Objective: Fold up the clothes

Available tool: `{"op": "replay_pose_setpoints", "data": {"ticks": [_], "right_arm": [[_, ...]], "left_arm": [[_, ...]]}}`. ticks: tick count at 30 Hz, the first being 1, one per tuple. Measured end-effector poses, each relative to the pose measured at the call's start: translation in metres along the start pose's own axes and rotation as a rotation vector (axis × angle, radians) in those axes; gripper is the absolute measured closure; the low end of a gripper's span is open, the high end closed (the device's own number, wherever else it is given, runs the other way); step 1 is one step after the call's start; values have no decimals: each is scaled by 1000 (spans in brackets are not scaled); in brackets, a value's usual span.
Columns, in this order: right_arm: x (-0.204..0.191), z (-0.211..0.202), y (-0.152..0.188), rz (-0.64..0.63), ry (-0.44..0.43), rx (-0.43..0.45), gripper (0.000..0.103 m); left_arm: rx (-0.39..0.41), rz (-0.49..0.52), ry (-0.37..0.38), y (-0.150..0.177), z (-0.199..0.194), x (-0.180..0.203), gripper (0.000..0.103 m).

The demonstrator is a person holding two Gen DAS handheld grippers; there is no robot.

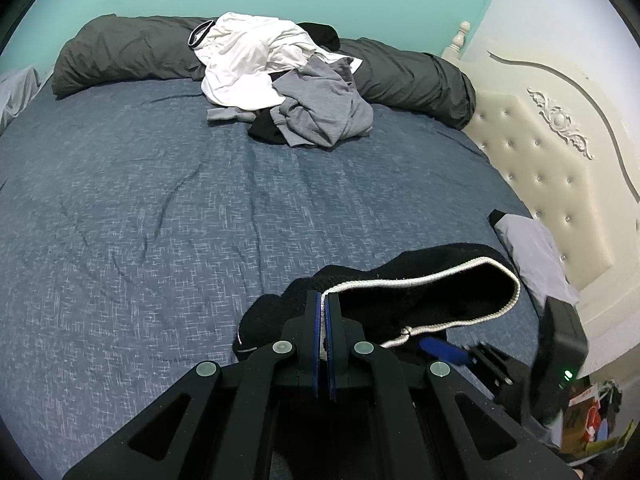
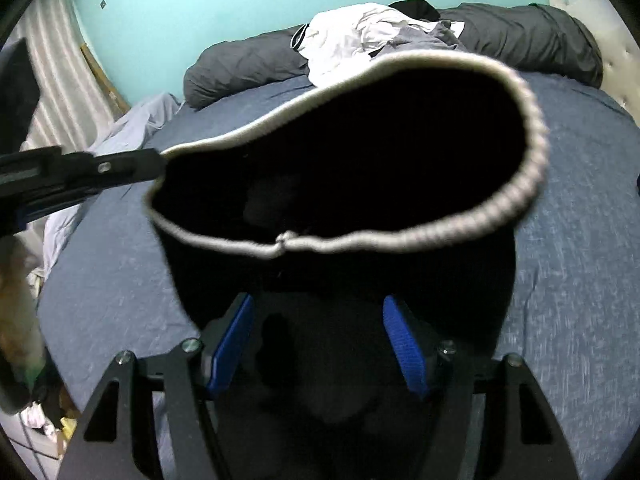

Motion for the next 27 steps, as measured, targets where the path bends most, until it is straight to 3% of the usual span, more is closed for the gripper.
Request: {"op": "replay_pose_setpoints", "data": {"ticks": [7,12,14,15,24,26,27], "right_arm": [[-1,27,-8,-11,-11,23,37],[-5,54,-9,-59,-45,-19,66],[-9,62,-3,-91,-50,-46,87],[-11,66,0,-105,-51,-61,91],[5,57,13,-102,-72,-66,97],[11,45,9,-99,-75,-49,97],[15,37,6,-95,-76,-38,97]], "left_arm": [[-9,-17,21,2,6,-4,101],[-24,-37,27,4,16,-10,101],[-30,-39,27,6,21,-13,101],[-33,-39,27,7,24,-14,101],[-52,-93,8,23,37,-39,100],[-45,-116,-3,25,33,-44,92],[-39,-130,-10,26,30,-48,79]]}}
Point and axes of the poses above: each gripper's, at about its wrist camera, not at the fingertips, and z roughly the way its jaws point, x to its right, y to its underside, the point moved 6 cm from there along z, roughly the way its jaws point, and after that the axes turned 15 degrees about x, right-handed, at the moved point
